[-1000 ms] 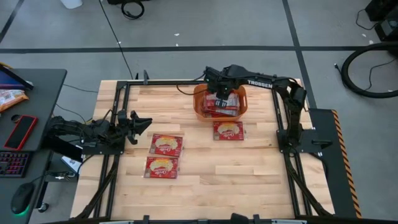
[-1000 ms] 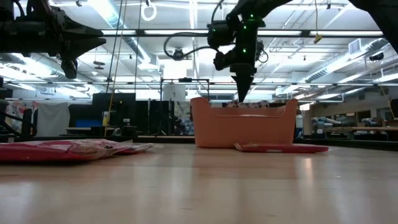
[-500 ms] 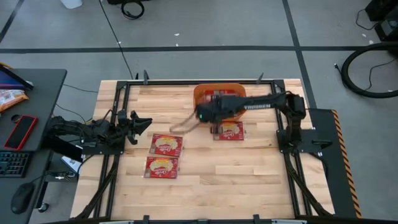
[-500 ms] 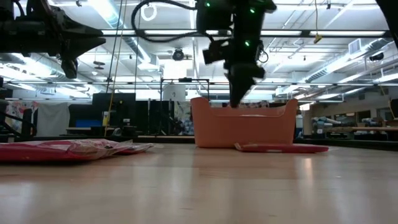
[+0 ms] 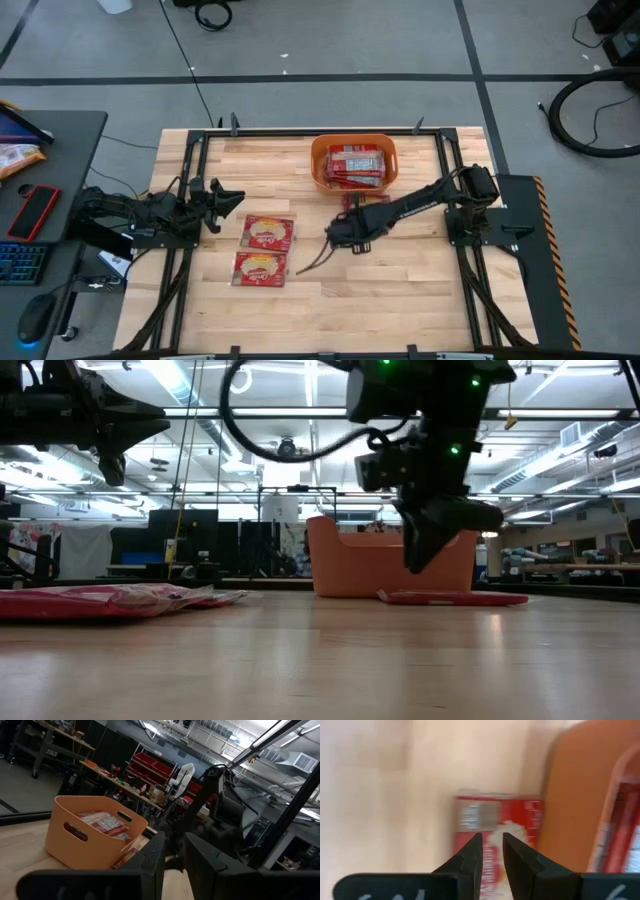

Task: Sort popcorn bags into baskets
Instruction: Stack the popcorn bag on top of the other popcorn bag into the orange container

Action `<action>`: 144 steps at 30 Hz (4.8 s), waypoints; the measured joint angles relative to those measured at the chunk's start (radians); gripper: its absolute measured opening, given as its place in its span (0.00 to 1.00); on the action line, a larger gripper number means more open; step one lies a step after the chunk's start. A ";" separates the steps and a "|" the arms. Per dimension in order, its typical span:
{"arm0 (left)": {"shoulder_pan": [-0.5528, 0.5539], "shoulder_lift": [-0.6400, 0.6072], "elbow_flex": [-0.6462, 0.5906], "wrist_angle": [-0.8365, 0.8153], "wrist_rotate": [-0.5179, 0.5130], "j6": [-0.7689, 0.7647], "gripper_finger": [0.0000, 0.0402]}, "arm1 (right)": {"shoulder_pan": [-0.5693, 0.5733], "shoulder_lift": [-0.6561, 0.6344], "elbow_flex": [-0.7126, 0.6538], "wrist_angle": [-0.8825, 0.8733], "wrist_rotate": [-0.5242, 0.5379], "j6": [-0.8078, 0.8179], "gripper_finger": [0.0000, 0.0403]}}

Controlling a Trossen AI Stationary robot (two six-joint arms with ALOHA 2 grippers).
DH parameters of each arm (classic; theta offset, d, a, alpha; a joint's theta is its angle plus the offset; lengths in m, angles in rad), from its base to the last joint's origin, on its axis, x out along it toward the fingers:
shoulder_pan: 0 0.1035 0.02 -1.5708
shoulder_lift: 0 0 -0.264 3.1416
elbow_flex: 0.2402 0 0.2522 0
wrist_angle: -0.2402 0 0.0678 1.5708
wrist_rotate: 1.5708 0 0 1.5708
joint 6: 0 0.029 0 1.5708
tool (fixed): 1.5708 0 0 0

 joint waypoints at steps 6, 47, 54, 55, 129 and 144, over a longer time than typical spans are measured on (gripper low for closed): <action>0.000 0.000 0.000 0.000 0.000 0.000 0.18 | 0.035 0.000 -0.064 0.025 -0.055 0.077 0.29; 0.000 0.000 0.000 0.000 0.000 0.002 0.18 | 0.040 0.006 -0.183 -0.012 0.008 0.158 0.03; 0.000 0.000 0.000 0.000 0.000 0.002 0.18 | 0.074 0.005 0.004 -0.241 0.061 0.222 0.02; 0.000 0.000 0.000 0.000 0.000 0.002 0.18 | 0.080 0.005 0.034 -0.270 0.080 0.231 0.02; 0.001 0.033 0.001 0.107 -0.012 0.223 0.18 | 0.024 -0.481 -0.599 1.294 -0.125 -0.130 0.30; 0.001 0.507 0.251 -0.268 0.253 0.178 0.18 | 0.096 -0.434 -0.641 1.503 0.024 -0.218 0.30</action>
